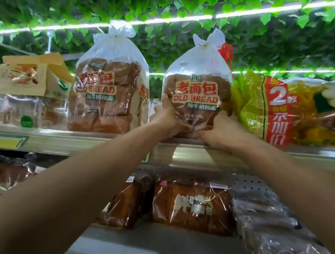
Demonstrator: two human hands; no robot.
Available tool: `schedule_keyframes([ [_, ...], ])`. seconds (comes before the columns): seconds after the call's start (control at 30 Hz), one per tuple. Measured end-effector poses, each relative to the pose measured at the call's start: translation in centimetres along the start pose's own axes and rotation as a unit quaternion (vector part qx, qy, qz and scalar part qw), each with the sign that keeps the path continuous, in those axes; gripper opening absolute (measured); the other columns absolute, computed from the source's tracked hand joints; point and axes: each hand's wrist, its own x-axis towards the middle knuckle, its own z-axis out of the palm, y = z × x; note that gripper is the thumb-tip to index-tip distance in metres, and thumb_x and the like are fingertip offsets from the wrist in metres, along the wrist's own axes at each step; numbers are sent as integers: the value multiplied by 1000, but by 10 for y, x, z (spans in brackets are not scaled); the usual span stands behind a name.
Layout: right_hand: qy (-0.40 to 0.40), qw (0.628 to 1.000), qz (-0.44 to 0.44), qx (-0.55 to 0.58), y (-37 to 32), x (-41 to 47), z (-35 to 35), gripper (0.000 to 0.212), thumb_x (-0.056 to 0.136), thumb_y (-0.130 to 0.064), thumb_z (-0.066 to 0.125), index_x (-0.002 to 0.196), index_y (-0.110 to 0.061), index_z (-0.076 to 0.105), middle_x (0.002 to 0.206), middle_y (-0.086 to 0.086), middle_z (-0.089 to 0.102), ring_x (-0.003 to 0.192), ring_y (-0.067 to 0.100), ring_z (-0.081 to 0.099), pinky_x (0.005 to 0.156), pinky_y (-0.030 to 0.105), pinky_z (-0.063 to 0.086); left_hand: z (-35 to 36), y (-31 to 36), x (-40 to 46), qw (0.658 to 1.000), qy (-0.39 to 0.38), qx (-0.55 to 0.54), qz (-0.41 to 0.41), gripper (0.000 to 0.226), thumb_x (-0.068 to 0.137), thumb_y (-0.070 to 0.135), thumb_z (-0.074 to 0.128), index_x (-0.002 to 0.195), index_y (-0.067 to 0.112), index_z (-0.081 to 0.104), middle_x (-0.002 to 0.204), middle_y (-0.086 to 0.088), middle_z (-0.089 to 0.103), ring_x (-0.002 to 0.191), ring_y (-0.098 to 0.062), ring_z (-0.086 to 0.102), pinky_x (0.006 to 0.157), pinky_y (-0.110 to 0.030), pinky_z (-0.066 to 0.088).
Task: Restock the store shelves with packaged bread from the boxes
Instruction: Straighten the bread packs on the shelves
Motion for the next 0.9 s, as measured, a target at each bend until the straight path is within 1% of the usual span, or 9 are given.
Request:
schedule_keyframes([
  [0.1,-1,999,-2,-47,-2,-4,0,80,92,-41,59,150,-4,16,152,21,21,134,36,37,105,40,38,-2,2,-3,1000,-13,-6,3,130,70,34,87,156,18,-10,142,-12,46,124,-30,50,99,-38,46],
  [0.27,9,991,-57,-121,-10,-19,-6,45,101,-33,44,139,-10,33,140,23,36,127,36,39,99,40,40,-6,4,-7,1000,-25,-18,5,125,75,34,82,156,20,-12,144,-14,45,123,-31,51,103,-41,46],
  [0.37,67,986,-76,-129,-14,-19,-1,42,98,-31,49,134,-12,40,135,19,41,122,35,41,97,40,39,-12,8,-17,1000,10,-20,10,105,81,38,77,156,17,6,146,-15,34,128,-34,45,107,-43,42],
  [0.43,137,978,-111,-109,-13,-13,2,42,94,-31,54,130,-14,42,130,13,43,118,30,43,90,39,42,-13,11,-24,991,84,-17,99,84,82,37,75,148,16,27,138,-12,38,126,-31,46,105,-44,42],
  [0.5,177,967,-161,-85,-22,-10,6,41,92,-31,56,128,-16,45,128,9,45,119,28,44,87,39,45,-23,5,-33,969,138,-20,205,71,84,32,72,143,18,35,133,-7,44,125,-24,47,101,-41,44],
  [0.63,148,964,-221,9,-54,-5,18,53,89,-27,60,138,-25,41,135,9,44,123,28,46,102,43,42,-61,-34,-44,913,229,33,334,60,87,29,68,139,13,44,135,-7,47,126,-22,44,102,-41,42],
  [0.73,70,966,-245,40,-84,-1,34,71,90,-26,63,149,-35,25,149,9,30,132,26,39,108,35,31,-98,-80,-36,891,302,71,331,73,82,37,68,145,14,40,147,-7,40,136,-24,35,114,-42,30],
  [0.8,7,971,-234,41,-106,4,45,83,89,-29,66,153,-39,12,153,10,23,135,27,36,106,31,29,-127,-111,-28,912,307,76,260,94,75,52,68,152,18,28,155,-8,28,143,-26,24,119,-45,21],
  [0.9,-57,979,-188,60,-136,17,65,103,84,-40,70,154,-38,-5,159,9,19,142,29,28,115,35,26,-159,-153,-16,964,218,47,146,125,56,73,72,155,23,15,155,-8,21,144,-26,20,120,-42,18],
])
